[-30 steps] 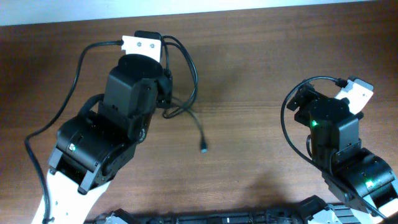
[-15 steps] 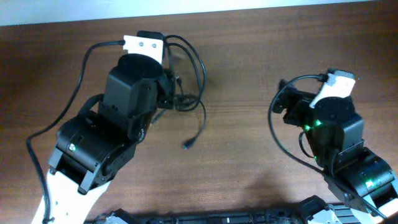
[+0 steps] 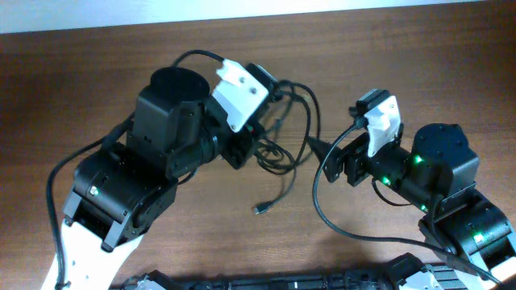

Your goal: Untangle cables

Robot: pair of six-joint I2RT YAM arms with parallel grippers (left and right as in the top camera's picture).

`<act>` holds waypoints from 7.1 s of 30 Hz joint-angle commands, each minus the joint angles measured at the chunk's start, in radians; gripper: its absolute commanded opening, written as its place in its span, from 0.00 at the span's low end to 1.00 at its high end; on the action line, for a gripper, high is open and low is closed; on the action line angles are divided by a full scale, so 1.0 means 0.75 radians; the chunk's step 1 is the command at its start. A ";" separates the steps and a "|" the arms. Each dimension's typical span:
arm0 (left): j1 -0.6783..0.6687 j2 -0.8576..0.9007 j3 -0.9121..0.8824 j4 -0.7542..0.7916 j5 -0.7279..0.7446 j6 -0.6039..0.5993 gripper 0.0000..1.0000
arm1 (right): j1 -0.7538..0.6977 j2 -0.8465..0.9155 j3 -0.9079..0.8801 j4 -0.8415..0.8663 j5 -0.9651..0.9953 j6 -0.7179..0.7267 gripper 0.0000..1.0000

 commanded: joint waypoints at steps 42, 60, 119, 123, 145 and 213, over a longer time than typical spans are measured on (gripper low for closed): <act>0.002 0.022 0.017 -0.046 0.024 0.202 0.61 | -0.005 -0.007 0.002 0.116 -0.077 0.020 0.04; 0.002 0.022 0.017 -0.060 -0.717 -0.280 0.95 | -0.004 -0.007 0.333 0.745 0.846 0.054 0.04; 0.242 0.104 0.017 -0.134 -0.710 -0.493 0.99 | -0.003 0.708 0.335 -0.598 0.080 0.191 0.96; 0.275 0.104 0.017 -0.160 -0.701 -0.492 0.99 | -0.003 0.788 0.335 -0.594 -0.151 0.191 0.99; 0.275 0.105 0.017 -0.198 -0.701 -0.492 0.99 | 0.069 1.177 0.335 -0.353 -0.271 0.192 0.99; 0.275 0.105 0.017 -0.198 -0.701 -0.492 0.99 | 0.135 0.462 1.542 -0.294 1.062 -0.443 0.04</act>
